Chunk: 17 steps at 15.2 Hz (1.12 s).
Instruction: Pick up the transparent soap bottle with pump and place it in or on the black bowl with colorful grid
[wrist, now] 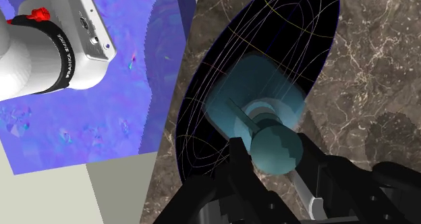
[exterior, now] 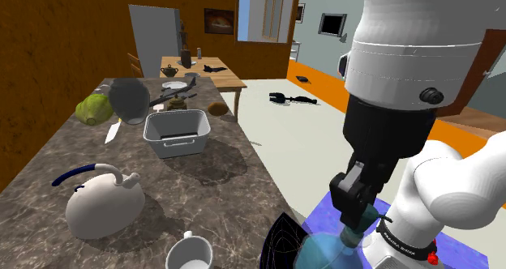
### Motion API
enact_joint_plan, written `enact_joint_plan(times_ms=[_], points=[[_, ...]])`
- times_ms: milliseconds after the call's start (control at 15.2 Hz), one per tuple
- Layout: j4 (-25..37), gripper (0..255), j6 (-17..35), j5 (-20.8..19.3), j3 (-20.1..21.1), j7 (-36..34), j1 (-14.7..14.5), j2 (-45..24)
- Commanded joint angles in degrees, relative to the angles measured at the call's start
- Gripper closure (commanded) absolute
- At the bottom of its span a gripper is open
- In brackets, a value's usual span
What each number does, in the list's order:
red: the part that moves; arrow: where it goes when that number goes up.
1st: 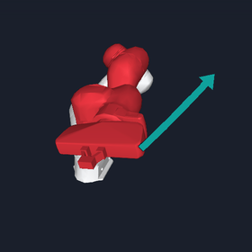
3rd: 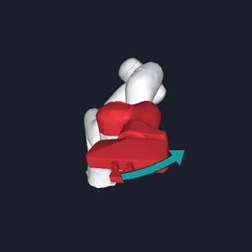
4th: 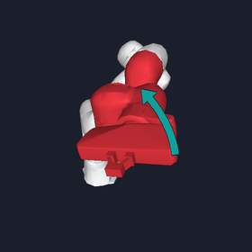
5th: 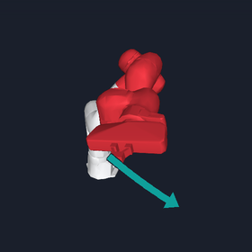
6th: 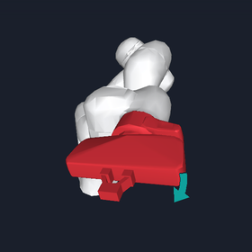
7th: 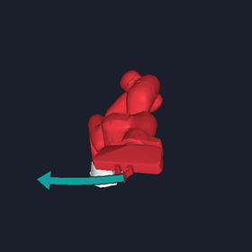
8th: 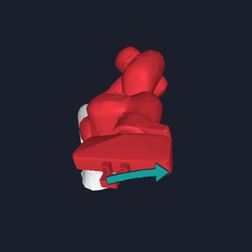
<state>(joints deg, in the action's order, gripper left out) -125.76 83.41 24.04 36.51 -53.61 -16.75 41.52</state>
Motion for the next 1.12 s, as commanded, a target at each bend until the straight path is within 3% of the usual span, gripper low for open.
enact_joint_plan(times_ms=[0, 528, 1056], points=[[-1.49, 255, 1.49, 0.38, 0.56, 0.12, -0.08, 0.11], [-7.68, 255, 7.06, 2.04, 2.54, 0.83, -0.67, 0.88], [-7.98, 255, 7.35, 2.13, 2.65, 0.86, -0.69, 0.89]])
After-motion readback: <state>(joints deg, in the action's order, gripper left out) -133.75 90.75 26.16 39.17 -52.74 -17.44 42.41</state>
